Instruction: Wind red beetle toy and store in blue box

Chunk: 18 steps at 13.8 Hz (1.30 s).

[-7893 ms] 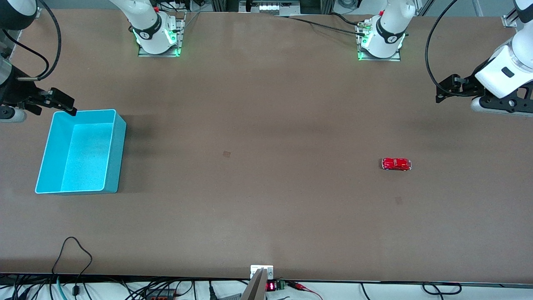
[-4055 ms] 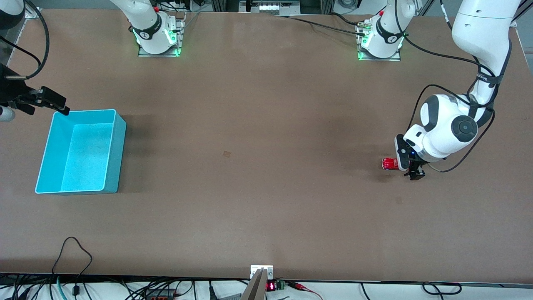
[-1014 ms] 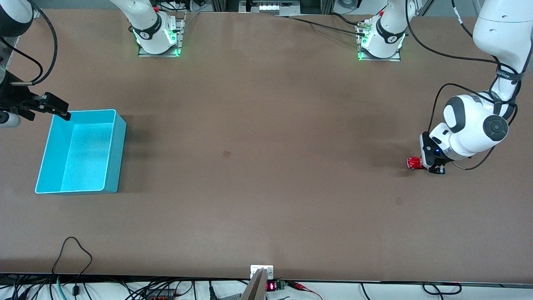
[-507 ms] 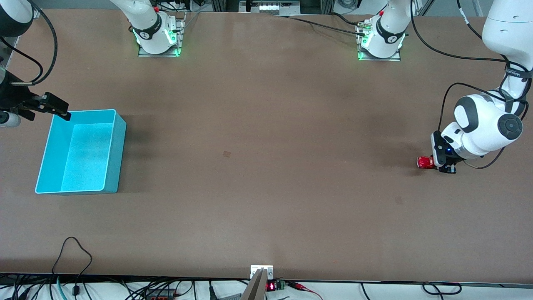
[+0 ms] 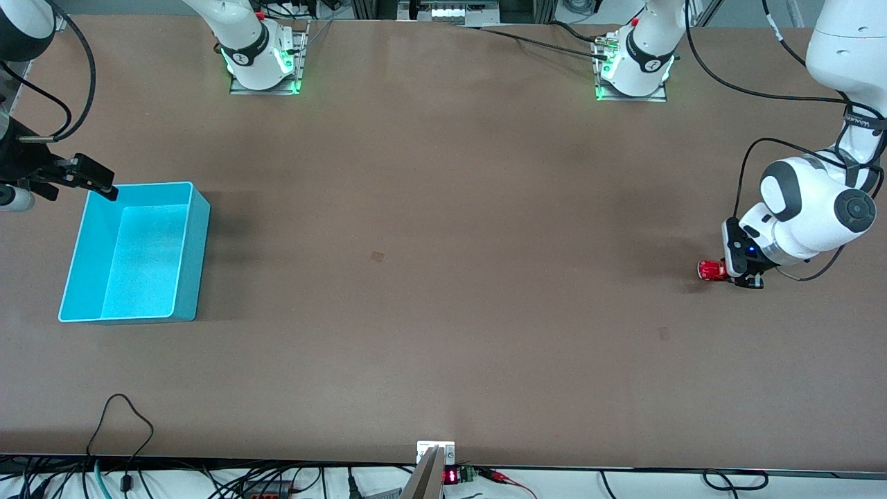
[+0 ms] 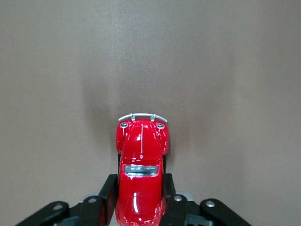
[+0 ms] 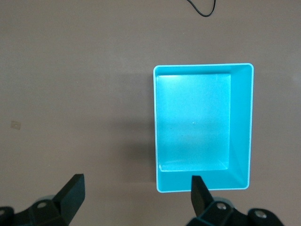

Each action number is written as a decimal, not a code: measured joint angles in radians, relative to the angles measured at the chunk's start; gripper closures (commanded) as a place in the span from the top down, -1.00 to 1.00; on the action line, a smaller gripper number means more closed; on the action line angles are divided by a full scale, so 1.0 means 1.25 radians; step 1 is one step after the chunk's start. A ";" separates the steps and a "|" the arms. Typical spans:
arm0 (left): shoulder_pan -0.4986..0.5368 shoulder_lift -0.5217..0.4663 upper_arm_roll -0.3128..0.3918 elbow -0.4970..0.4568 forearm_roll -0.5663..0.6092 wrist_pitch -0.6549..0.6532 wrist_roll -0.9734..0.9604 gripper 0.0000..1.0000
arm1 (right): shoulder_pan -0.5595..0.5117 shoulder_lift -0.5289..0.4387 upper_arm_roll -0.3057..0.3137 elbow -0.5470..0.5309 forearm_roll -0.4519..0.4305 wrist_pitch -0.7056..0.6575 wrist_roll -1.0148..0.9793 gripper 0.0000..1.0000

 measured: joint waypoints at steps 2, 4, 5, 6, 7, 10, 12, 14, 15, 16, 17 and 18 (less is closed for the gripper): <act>0.001 0.002 0.000 0.001 0.000 -0.001 0.004 1.00 | 0.000 0.000 0.000 0.000 0.000 0.000 0.000 1.00; 0.002 0.006 0.000 0.002 0.000 0.000 0.010 1.00 | 0.000 0.000 0.000 0.000 0.000 0.000 0.000 1.00; 0.002 0.006 0.000 0.003 0.000 0.000 0.012 1.00 | 0.000 0.000 0.000 0.000 0.000 0.000 0.000 1.00; 0.002 0.006 0.000 0.006 0.000 -0.001 0.013 1.00 | 0.000 0.000 0.000 0.000 0.000 0.000 0.000 1.00; 0.002 0.006 0.000 0.010 0.000 -0.004 0.013 1.00 | 0.000 0.000 0.000 0.000 0.000 0.000 0.000 1.00; 0.002 0.005 -0.001 0.023 0.000 -0.021 0.013 1.00 | 0.000 0.000 0.000 0.000 0.000 0.000 0.000 1.00; 0.002 0.005 -0.001 0.025 0.000 -0.025 0.013 1.00 | 0.000 0.000 0.000 0.000 0.000 0.000 0.000 1.00; 0.002 0.005 -0.001 0.025 0.000 -0.029 0.013 1.00 | 0.000 0.000 0.000 0.000 0.000 0.000 0.000 1.00; 0.002 0.005 -0.001 0.026 0.000 -0.034 0.013 1.00 | 0.000 0.000 0.000 0.000 0.000 0.000 0.000 1.00; 0.002 0.005 -0.001 0.027 0.000 -0.040 0.012 1.00 | 0.000 0.000 0.000 0.000 0.000 0.000 0.000 1.00; 0.002 0.004 -0.001 0.027 0.000 -0.044 0.011 1.00 | 0.000 0.000 0.000 0.000 0.000 0.000 0.000 1.00; 0.002 0.003 -0.001 0.028 0.000 -0.045 0.010 1.00 | 0.000 0.000 0.000 0.000 0.000 0.000 0.000 1.00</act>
